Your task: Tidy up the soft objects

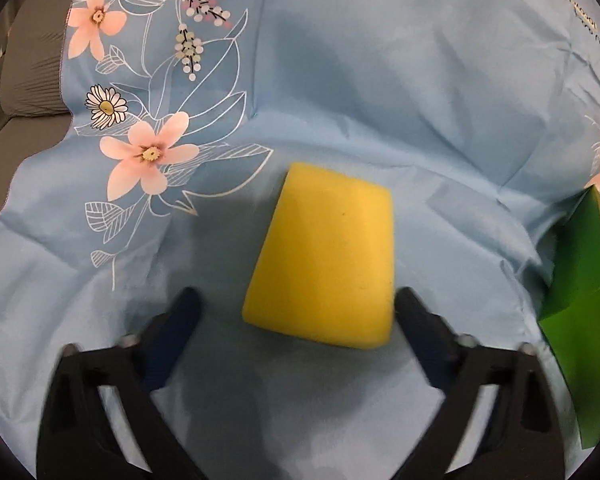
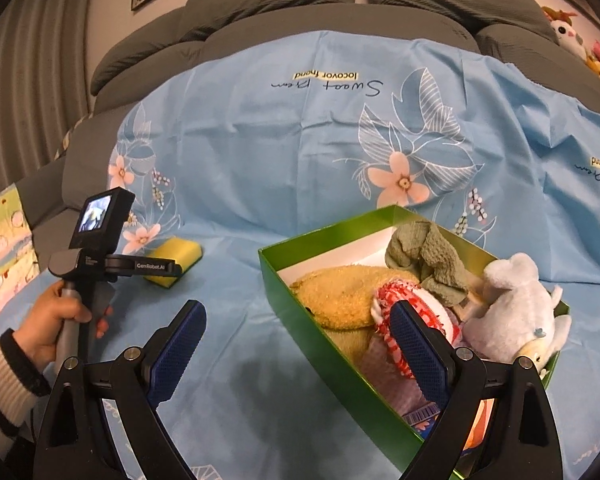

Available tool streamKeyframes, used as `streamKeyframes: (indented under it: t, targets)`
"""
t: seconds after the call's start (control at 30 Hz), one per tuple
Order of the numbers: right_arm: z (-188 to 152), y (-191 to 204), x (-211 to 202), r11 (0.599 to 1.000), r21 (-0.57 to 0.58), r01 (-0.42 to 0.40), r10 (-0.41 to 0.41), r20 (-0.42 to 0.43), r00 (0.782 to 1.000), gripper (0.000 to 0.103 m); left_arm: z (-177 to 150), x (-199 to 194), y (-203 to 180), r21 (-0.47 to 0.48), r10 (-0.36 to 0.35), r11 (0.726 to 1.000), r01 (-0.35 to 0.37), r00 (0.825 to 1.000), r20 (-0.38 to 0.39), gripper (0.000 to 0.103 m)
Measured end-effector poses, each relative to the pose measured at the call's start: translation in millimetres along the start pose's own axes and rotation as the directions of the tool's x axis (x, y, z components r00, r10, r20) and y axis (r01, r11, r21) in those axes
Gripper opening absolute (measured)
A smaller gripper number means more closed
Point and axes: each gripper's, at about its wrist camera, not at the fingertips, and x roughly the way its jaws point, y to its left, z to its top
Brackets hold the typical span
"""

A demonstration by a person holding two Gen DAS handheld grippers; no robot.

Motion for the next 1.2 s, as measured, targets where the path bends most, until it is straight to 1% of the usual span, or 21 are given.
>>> streamKeyframes:
  t: [0.03, 0.07, 0.1, 0.17, 0.33, 0.47, 0.57, 0.7, 0.8, 0.87, 0.97, 1.0, 1.03, 1.07, 1.13, 1.2]
  targets:
    - [-0.2, 0.4, 1.1, 1.0, 0.001, 0.0, 0.0, -0.003, 1.0, 0.094, -1.1, 2.8, 0.0, -0.002, 0.0, 1.0, 0.0, 1.0, -0.002, 0.075]
    - [-0.5, 0.4, 2.5, 1.0, 0.003, -0.003, 0.003, -0.006, 1.0, 0.094, -1.9, 5.5, 0.5, -0.007, -0.007, 1.0, 0.007, 1.0, -0.008, 0.073]
    - [-0.4, 0.3, 3.4, 1.0, 0.004, -0.005, 0.005, -0.008, 1.0, 0.094, -2.7, 7.0, 0.7, -0.012, -0.011, 1.0, 0.011, 1.0, -0.007, 0.065]
    - [-0.6, 1.1, 6.1, 1.0, 0.007, -0.011, 0.011, -0.014, 1.0, 0.094, -3.6, 5.8, -1.8, 0.001, -0.012, 1.0, 0.012, 1.0, 0.013, 0.065]
    - [-2.4, 6.8, 11.9, 1.0, -0.003, -0.025, 0.025, -0.028, 0.999, 0.094, -9.6, 8.1, -5.0, 0.013, -0.026, 1.0, 0.025, 0.999, 0.028, 0.063]
    - [-3.6, 9.0, 13.5, 0.999, -0.007, -0.04, 0.04, -0.032, 0.999, 0.094, -12.8, 8.1, -6.9, 0.015, -0.05, 0.999, 0.05, 0.998, 0.032, 0.063]
    - [-3.5, 6.8, 14.1, 0.999, 0.002, -0.055, 0.055, -0.035, 0.998, 0.094, -16.6, 0.2, -13.8, 0.041, -0.066, 0.997, 0.064, 0.997, 0.047, 0.063]
    - [-4.1, 3.9, 13.0, 0.997, 0.018, -0.078, 0.079, -0.042, 0.996, 0.094, -27.8, -17.6, -28.8, 0.116, -0.105, 0.988, 0.098, 0.993, 0.057, 0.064]
    - [-5.6, 3.5, 11.1, 0.996, 0.021, -0.092, 0.093, -0.051, 0.994, 0.094, -37.0, -28.2, -35.8, 0.151, -0.151, 0.978, 0.143, 0.988, 0.042, 0.064]
    - [-7.2, 4.4, 9.4, 0.995, 0.016, -0.1, 0.101, -0.06, 0.993, 0.094, -45.0, -34.7, -39.2, 0.164, -0.198, 0.968, 0.192, 0.98, 0.019, 0.064]
    - [-11.2, 7.7, 6.2, 0.994, -0.006, -0.113, 0.112, -0.078, 0.991, 0.094, -58.5, -46.7, -42.7, 0.162, -0.272, 0.949, 0.271, 0.962, -0.014, 0.064]
    - [-13.4, 9.1, 4.6, 0.992, -0.017, -0.124, 0.122, -0.087, 0.989, 0.094, -64.7, -52.5, -44.5, 0.163, -0.306, 0.938, 0.306, 0.952, -0.026, 0.064]
    - [-15.5, 10.4, 3.0, 0.991, -0.025, -0.13, 0.127, -0.093, 0.988, 0.094, -68.4, -54.9, -45.9, 0.172, -0.323, 0.93, 0.324, 0.946, -0.033, 0.064]
    - [-19.0, 12.4, 0.8, 0.989, -0.044, -0.14, 0.135, -0.104, 0.985, 0.094, -72.6, -58.0, -48.8, 0.189, -0.332, 0.924, 0.333, 0.942, -0.038, 0.064]
    - [-25.8, 15.8, -2.7, 0.985, -0.08, -0.153, 0.143, -0.127, 0.982, 0.094, -86.5, -71.2, -58.9, 0.253, -0.337, 0.907, 0.337, 0.94, -0.045, 0.064]
    - [-34.5, 19.4, -7.5, 0.978, -0.113, -0.177, 0.159, -0.151, 0.976, 0.094, -98.0, -79.3, -64.6, 0.31, -0.346, 0.886, 0.345, 0.937, -0.055, 0.064]
